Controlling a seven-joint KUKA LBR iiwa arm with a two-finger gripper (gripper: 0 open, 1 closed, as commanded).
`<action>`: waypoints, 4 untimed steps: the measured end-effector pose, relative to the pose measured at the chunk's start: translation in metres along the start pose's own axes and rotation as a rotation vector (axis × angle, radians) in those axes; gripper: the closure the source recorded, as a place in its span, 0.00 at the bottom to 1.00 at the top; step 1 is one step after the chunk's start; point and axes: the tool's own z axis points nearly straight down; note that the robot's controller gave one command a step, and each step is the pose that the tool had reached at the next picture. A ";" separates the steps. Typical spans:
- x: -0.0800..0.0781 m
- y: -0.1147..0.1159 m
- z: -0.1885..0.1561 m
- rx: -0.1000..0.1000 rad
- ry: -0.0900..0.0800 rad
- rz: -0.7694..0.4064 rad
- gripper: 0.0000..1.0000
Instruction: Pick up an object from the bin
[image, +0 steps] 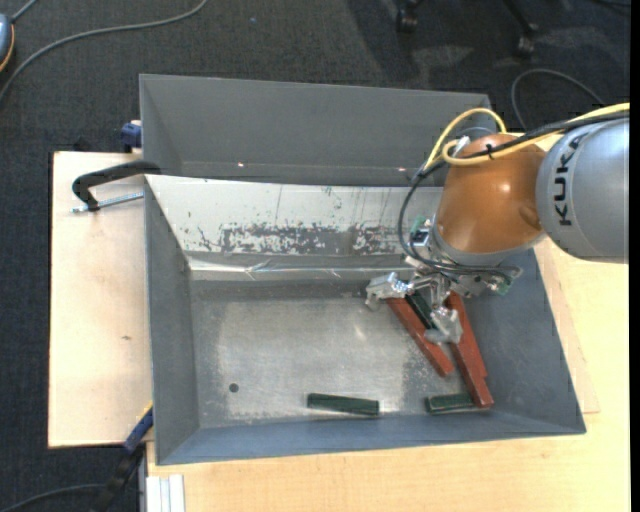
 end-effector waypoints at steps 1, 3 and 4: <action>0.047 -0.038 -0.004 0.010 -0.005 -0.100 0.00; 0.034 -0.020 -0.040 0.010 -0.006 -0.018 1.00; 0.035 -0.020 -0.039 0.008 -0.005 -0.016 0.00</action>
Offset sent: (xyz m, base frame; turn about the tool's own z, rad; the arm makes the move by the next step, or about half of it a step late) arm 0.0017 -0.0600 0.0023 -0.1056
